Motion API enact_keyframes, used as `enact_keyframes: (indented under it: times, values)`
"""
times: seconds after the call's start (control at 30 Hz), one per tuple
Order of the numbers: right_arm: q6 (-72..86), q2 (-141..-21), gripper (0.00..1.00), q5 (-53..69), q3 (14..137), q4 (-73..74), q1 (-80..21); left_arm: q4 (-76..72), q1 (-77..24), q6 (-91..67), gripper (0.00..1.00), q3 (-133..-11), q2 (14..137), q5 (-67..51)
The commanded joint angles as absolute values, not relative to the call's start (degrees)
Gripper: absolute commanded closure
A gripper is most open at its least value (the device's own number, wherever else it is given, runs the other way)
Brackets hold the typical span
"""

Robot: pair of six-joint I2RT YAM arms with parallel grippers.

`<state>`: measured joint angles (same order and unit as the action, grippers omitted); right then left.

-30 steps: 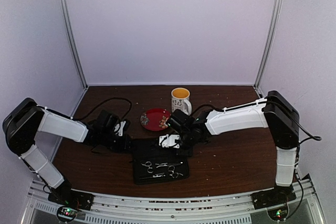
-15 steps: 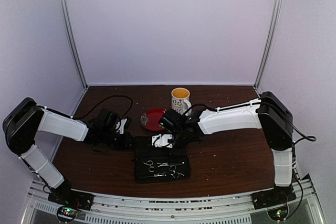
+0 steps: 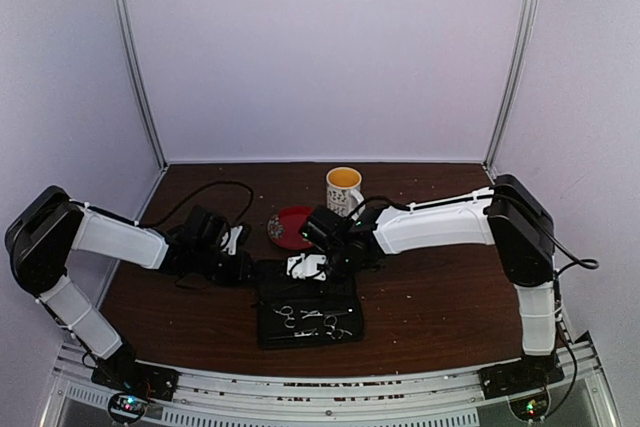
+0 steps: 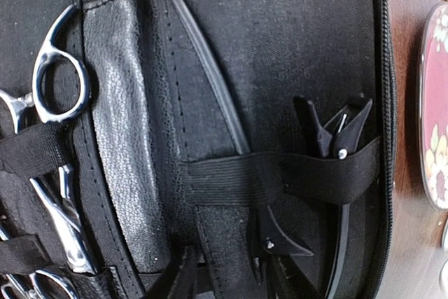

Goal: Sort the hair-cutting tools

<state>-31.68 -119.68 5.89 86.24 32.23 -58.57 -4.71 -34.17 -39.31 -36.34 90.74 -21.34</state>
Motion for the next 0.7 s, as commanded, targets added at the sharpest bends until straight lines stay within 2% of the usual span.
enact_keyframes:
  times: [0.0, 0.1, 0.4, 0.53, 0.67]
  values:
    - [-30.0, -114.1, 0.61, 5.7, 86.3, 32.9, -56.7, -8.7, -35.3, -37.2, 0.96, -38.2, 89.9, -24.2]
    - [-30.1, -109.5, 0.57, 5.8, 86.2, 36.0, -54.6, -9.0, -35.3, -36.3, 1.0, -38.6, 89.8, -24.0]
    - [-25.4, -99.4, 0.54, 8.2, 83.2, 37.1, -48.4, -16.7, -38.2, -30.6, 1.0, -36.6, 85.9, -22.6]
    - [-26.1, -98.9, 0.35, 19.7, 84.6, 40.2, -46.1, -19.3, -41.9, -24.5, 1.0, -33.9, 83.7, -18.3]
    - [-28.9, -103.8, 0.32, 27.0, 87.9, 46.0, -45.4, -23.7, -44.9, -19.8, 1.0, -30.3, 81.4, -15.3]
